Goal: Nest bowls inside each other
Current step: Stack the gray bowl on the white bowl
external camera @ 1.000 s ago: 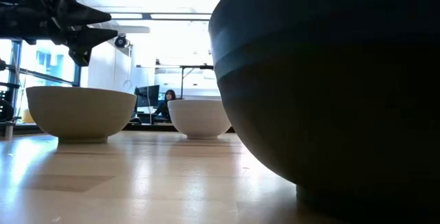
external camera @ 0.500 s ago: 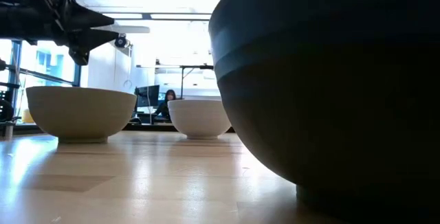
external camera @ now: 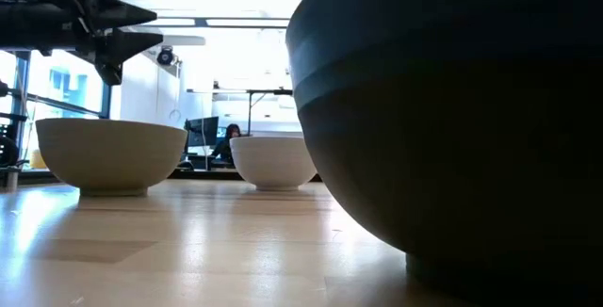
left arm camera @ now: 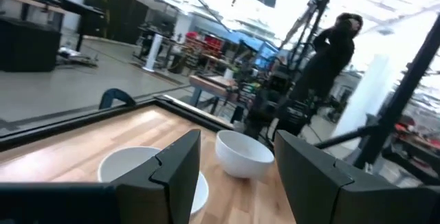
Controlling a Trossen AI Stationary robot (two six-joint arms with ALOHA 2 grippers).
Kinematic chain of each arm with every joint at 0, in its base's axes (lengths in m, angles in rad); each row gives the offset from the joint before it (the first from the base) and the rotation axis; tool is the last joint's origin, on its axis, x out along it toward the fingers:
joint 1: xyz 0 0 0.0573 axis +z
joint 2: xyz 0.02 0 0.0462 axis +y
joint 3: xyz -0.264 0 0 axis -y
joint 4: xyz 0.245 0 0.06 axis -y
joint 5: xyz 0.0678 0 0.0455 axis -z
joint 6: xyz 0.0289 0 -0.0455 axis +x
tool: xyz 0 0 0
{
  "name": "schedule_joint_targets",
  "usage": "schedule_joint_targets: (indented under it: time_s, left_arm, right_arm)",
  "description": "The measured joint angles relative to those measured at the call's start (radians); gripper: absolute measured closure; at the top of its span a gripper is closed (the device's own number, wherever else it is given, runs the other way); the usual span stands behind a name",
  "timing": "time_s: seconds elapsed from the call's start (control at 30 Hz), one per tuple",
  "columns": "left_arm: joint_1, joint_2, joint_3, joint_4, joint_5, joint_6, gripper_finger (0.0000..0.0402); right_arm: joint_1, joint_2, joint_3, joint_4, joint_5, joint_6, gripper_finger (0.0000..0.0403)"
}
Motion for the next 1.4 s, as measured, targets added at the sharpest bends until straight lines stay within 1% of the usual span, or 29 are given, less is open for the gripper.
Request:
schedule_joint_targets:
  time_s: [0.17, 0.27, 0.37, 0.47, 0.57, 0.7, 0.8, 0.9, 1.0, 1.13, 1.4]
  left_arm:
    - [0.000, 0.000, 0.000, 0.002, 0.024, -0.021, 0.0225]
    - [0.000, 0.000, 0.000, 0.001, -0.011, -0.028, 0.0225]
    - [0.001, 0.000, 0.000, -0.005, -0.047, -0.028, 0.0225]
    - [0.001, 0.000, 0.000, -0.009, -0.036, -0.027, 0.0225]
    - [0.000, 0.000, 0.000, -0.013, -0.023, -0.027, 0.0225]
    - [0.000, 0.000, 0.000, -0.014, 0.067, -0.029, 0.0225]
    - [0.000, 0.000, 0.000, -0.014, 0.102, -0.029, 0.0225]
    - [0.000, 0.000, 0.000, -0.014, 0.104, -0.029, 0.0225]
    - [0.000, 0.000, 0.000, -0.012, 0.104, -0.029, 0.0225]
    - [0.000, 0.000, 0.000, -0.003, 0.104, -0.067, 0.0225]
    - [0.000, 0.000, 0.000, -0.004, 0.103, -0.070, 0.0225]
  right_arm:
    - [0.000, 0.000, 0.000, 0.000, 0.000, -0.001, 0.0318]
    - [0.000, 0.000, 0.000, 0.000, 0.000, -0.003, 0.0318]
    - [0.000, 0.000, 0.000, 0.000, 0.001, -0.062, 0.0318]
    - [0.000, 0.000, 0.000, 0.000, 0.001, -0.112, 0.0318]
    - [0.000, 0.000, 0.000, 0.000, 0.001, -0.115, 0.0318]
    - [0.000, 0.000, 0.000, 0.000, 0.000, -0.041, 0.0318]
    - [0.000, 0.000, 0.000, 0.001, 0.000, 0.025, 0.0318]
    - [0.000, 0.000, 0.000, 0.001, 0.000, 0.115, 0.0318]
    - [0.000, 0.000, 0.000, 0.002, 0.001, 0.159, 0.0318]
    - [0.000, 0.000, 0.000, 0.006, 0.001, 0.163, 0.0318]
    - [0.000, 0.000, 0.000, 0.013, 0.001, 0.198, 0.0318]
